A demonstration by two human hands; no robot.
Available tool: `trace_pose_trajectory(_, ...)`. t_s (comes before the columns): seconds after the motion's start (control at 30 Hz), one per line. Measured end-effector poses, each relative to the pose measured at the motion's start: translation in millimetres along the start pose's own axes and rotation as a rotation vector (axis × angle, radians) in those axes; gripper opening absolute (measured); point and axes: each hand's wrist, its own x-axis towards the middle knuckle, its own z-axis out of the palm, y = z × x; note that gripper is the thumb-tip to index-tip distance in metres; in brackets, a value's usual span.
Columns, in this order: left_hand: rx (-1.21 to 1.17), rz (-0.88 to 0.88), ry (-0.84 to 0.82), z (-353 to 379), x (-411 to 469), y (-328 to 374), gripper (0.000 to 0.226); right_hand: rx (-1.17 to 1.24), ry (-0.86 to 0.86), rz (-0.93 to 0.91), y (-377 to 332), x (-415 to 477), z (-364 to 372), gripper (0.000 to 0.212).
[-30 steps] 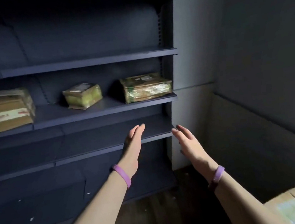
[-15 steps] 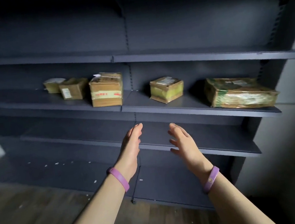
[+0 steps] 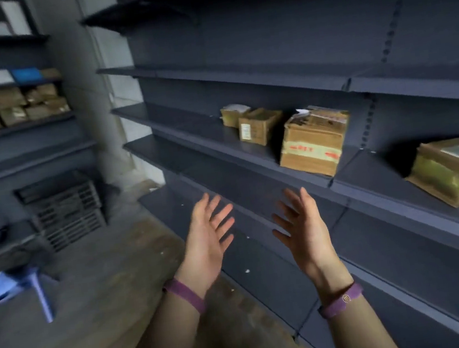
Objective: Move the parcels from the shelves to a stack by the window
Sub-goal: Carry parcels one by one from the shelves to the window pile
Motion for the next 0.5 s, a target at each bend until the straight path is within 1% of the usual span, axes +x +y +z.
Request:
trace_pose_trajectory(0.07,-0.045,0.012,0.056,-10.7,18.7,8.2,0.052,0.008,-0.068,0.028,1.2,31.5,10.4,0.055)
trace_pose_trajectory(0.17,-0.082,0.028,0.134,-32.2,39.1,15.6,0.056,0.014,-0.153,0.087,8.4,69.2,29.0,0.072)
trace_pose_trajectory(0.2,-0.086,0.042,0.152,-39.4,45.4,17.7,0.058,0.016,-0.186,0.103,11.6,79.8,35.9,0.073)
trace_pose_trajectory(0.33,-0.101,0.084,0.218,-62.4,72.6,29.0,0.058,-0.003,-0.257,0.156,28.1,123.7,63.8,0.058)
trace_pose_trajectory(0.5,-0.083,0.108,0.236,-102.4,127.9,51.6,0.054,-0.027,-0.285,0.173,47.1,181.5,107.5,0.056)
